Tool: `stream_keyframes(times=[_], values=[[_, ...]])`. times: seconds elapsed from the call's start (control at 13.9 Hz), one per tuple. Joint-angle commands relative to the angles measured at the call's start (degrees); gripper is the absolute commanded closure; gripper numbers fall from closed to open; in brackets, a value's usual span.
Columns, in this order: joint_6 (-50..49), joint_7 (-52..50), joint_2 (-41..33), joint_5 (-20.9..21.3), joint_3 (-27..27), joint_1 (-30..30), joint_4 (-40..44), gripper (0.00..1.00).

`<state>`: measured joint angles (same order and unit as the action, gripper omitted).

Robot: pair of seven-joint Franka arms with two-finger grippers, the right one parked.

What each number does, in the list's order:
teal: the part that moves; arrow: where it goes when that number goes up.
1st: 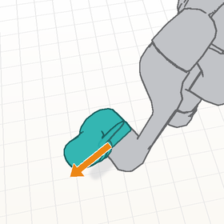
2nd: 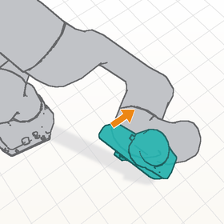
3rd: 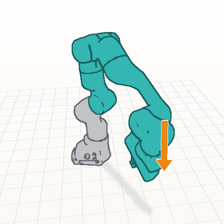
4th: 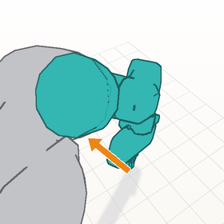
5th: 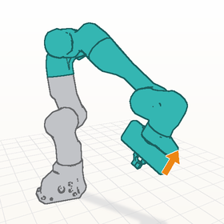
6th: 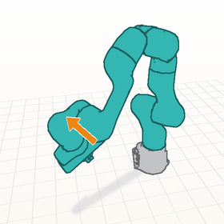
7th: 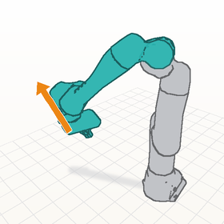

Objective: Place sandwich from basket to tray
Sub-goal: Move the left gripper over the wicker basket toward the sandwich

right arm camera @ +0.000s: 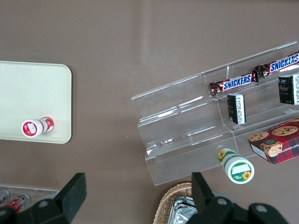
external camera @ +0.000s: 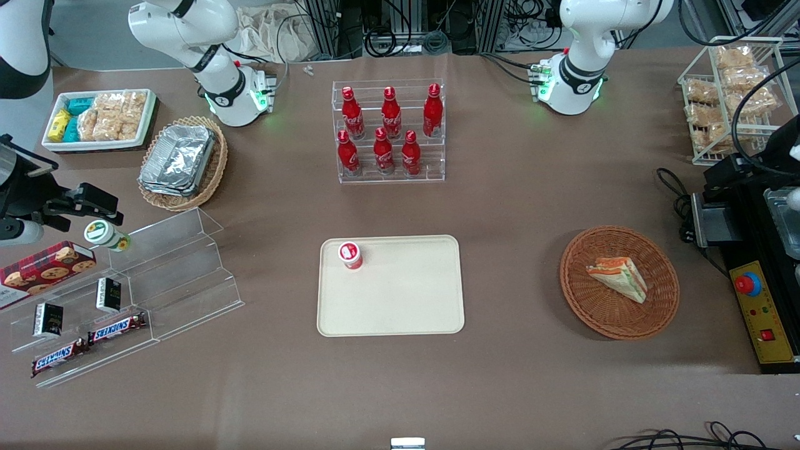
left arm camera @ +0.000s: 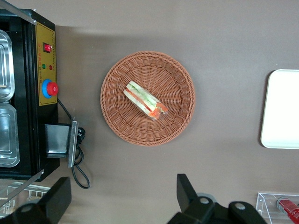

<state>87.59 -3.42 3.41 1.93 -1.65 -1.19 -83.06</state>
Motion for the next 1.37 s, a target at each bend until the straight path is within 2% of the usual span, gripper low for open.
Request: stream_keyframes(times=[0.0,0.5,0.86,1.08,1.3], values=[[-1.63,0.78,0.45,-0.87,0.86,0.84,1.58,0.0],[-0.67,0.6,1.59,-0.96,0.51,0.93,-1.92,0.0],[16.19,-0.18,-1.04,-1.22,0.68,0.32,-16.41,0.0],[24.09,-0.27,-0.87,-4.73,0.95,-2.66,-24.23,0.0],[34.03,-3.59,0.36,-4.83,1.04,-3.2,-30.75,0.0]])
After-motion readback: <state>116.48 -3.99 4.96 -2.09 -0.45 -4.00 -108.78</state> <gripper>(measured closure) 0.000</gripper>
